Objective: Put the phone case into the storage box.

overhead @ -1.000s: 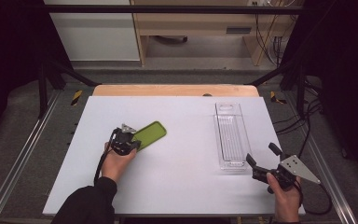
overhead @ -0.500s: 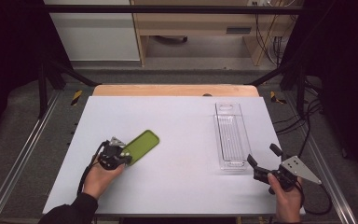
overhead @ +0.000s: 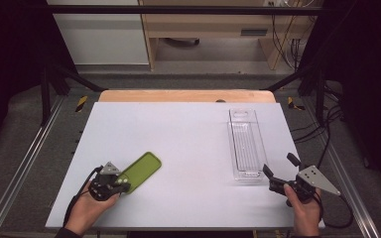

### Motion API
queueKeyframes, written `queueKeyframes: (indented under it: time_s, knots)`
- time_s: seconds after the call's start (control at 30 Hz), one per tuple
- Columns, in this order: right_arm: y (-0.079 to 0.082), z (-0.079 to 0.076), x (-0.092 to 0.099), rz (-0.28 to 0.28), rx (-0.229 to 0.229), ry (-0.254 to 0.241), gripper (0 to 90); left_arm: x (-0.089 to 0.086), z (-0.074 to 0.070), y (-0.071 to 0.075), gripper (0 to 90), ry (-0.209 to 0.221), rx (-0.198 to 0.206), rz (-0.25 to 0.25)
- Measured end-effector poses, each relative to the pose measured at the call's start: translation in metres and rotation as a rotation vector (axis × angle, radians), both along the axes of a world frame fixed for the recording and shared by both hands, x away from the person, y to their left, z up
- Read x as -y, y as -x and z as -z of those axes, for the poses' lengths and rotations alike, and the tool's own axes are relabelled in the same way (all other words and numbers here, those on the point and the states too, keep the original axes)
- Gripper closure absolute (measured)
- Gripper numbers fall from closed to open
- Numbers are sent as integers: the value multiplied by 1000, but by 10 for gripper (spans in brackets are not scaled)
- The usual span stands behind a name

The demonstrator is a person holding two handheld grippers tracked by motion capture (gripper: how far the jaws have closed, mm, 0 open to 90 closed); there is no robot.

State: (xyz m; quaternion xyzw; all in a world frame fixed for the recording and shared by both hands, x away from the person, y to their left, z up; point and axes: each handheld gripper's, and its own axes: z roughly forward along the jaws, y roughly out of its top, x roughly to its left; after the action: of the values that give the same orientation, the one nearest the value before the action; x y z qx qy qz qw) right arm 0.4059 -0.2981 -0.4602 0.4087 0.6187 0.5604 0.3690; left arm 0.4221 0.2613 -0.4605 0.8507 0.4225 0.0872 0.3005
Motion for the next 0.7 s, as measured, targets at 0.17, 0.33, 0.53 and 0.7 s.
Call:
queueKeyframes:
  time_s: [0.17,0.33,0.53,0.7]
  knots:
    - [0,0,-1,0,-4,0,54,-7,0,10,900,6,-11,3]
    - [0,0,-2,-12,-4,-11,53,-13,0,23,900,9,-6,0]
    - [-1,1,-2,-8,-6,0,53,-13,0,25,900,3,2,1]
    - [0,1,-2,-10,-6,4,53,-14,-9,28,900,23,77,-2]
